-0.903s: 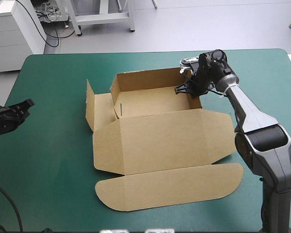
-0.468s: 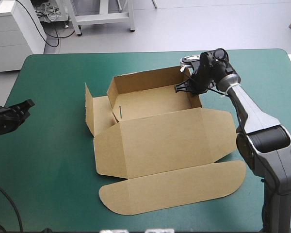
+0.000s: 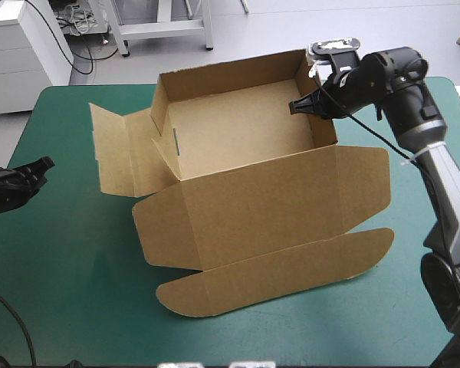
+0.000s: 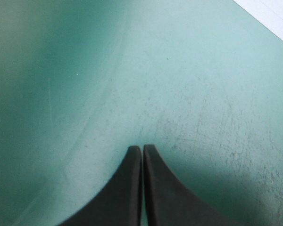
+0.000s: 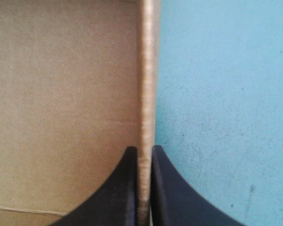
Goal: Fold the box
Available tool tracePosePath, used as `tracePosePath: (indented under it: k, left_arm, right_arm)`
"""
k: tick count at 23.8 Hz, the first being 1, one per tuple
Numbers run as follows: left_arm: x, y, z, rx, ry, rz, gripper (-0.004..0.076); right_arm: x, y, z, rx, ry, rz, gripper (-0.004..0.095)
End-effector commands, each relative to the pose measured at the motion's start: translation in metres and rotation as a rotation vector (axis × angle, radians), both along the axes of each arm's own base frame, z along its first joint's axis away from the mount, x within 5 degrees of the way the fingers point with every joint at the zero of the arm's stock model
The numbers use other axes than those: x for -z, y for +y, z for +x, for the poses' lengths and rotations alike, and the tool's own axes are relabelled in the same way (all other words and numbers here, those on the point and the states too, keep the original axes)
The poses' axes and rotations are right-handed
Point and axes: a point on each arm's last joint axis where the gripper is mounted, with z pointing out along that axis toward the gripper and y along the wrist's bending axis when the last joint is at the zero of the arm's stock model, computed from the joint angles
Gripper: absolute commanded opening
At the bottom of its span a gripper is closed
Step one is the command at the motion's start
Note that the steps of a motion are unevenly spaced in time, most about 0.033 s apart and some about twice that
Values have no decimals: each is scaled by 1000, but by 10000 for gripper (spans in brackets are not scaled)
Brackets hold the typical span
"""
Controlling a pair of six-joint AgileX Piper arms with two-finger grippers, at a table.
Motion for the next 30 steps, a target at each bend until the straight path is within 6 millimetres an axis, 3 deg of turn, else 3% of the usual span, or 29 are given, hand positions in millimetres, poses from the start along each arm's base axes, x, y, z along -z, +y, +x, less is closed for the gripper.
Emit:
tracePosePath:
  k: [1, 7, 11, 13, 15, 16, 18, 19, 25, 30]
  left_arm:
    - [-18, -2, 0, -26, -86, 6, -8]
    - [-17, -2, -1, -20, -80, 3, -7]
    - [-16, -2, -1, -4, -69, 36, 15]
    - [-15, -2, -2, 2, -59, 45, 81]
    - [-15, -1, -2, 1, -60, 57, 221]
    - [-15, -1, -2, 5, -58, 64, 374]
    - [-15, -2, -2, 12, -51, 59, 567]
    - [-14, -2, -3, 19, -45, 56, 604]
    - [-20, -48, 7, 341, -136, 69, 617]
    - [-25, -66, 9, 451, -202, 20, 617]
  right_arm:
    - [-60, -9, -45, -15, -178, 126, -20]
    - [-89, -15, -80, -34, -257, 182, -20]
    - [-94, -17, -87, -36, -272, 188, -20]
    - [-93, -17, -86, -35, -269, 186, -20]
    - [-91, -16, -83, -35, -262, 184, -20]
    - [-90, -16, -83, -34, -261, 183, -20]
    - [-90, -15, -82, -43, -261, 182, -20]
    - [-90, -15, -82, -48, -263, 176, -20]
    - [-78, -9, -67, -66, -225, 171, -20]
    - [-68, -1, -56, -104, -186, 198, -20]
